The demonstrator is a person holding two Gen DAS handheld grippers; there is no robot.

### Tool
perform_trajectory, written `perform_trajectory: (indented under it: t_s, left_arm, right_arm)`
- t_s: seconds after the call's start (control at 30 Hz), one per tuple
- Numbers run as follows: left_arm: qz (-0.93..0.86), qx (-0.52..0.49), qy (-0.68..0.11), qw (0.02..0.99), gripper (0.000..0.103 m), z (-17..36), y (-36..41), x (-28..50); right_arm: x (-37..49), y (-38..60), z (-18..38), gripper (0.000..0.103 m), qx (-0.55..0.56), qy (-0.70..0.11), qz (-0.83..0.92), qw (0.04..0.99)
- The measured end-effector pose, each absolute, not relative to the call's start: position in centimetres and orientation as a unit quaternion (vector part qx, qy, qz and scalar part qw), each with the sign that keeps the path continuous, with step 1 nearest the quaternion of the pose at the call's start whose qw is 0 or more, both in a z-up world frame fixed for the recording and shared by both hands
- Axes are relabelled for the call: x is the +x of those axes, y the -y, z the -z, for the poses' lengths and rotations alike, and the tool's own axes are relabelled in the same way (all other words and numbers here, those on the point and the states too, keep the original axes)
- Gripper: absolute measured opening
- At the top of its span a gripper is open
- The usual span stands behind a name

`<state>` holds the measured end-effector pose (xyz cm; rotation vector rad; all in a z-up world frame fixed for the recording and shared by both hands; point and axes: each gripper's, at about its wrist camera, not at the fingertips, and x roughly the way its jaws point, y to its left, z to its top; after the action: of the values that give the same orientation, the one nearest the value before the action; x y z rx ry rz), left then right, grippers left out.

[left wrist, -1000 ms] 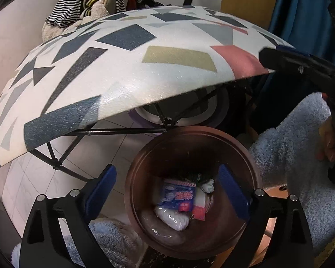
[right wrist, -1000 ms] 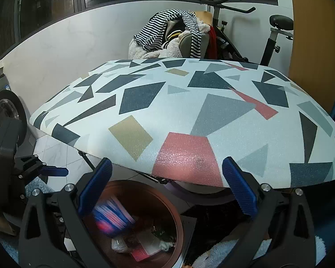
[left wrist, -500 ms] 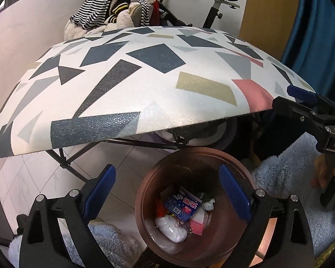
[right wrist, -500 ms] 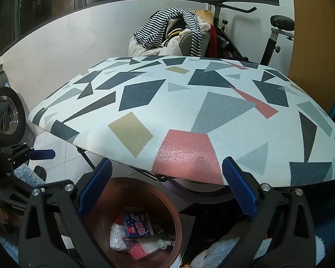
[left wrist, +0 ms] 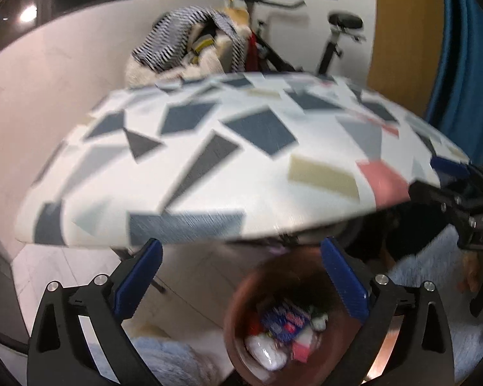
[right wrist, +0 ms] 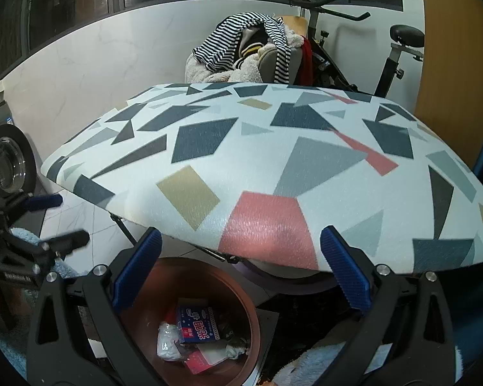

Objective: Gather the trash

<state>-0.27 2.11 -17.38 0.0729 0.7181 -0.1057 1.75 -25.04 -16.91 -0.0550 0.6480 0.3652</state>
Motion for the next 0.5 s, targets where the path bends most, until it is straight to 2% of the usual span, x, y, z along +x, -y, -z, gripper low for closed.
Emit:
perform_trajectory:
  t_s: [0.3,0.5]
  left_arm:
    - [0.024,0.008,-0.263,0.965,0.097,6.7,-3.5,0.8]
    - [0.011,0.014,-0.223,0.975,0.097,1.8,-3.4,0.4]
  right_arm:
    - [2.9,25.0,9.5,0.097,-0.04,-0.282,-0.163,0.945]
    - [3.1,25.5,4.7,0.097,-0.034,-0.256,-0.161,0.953]
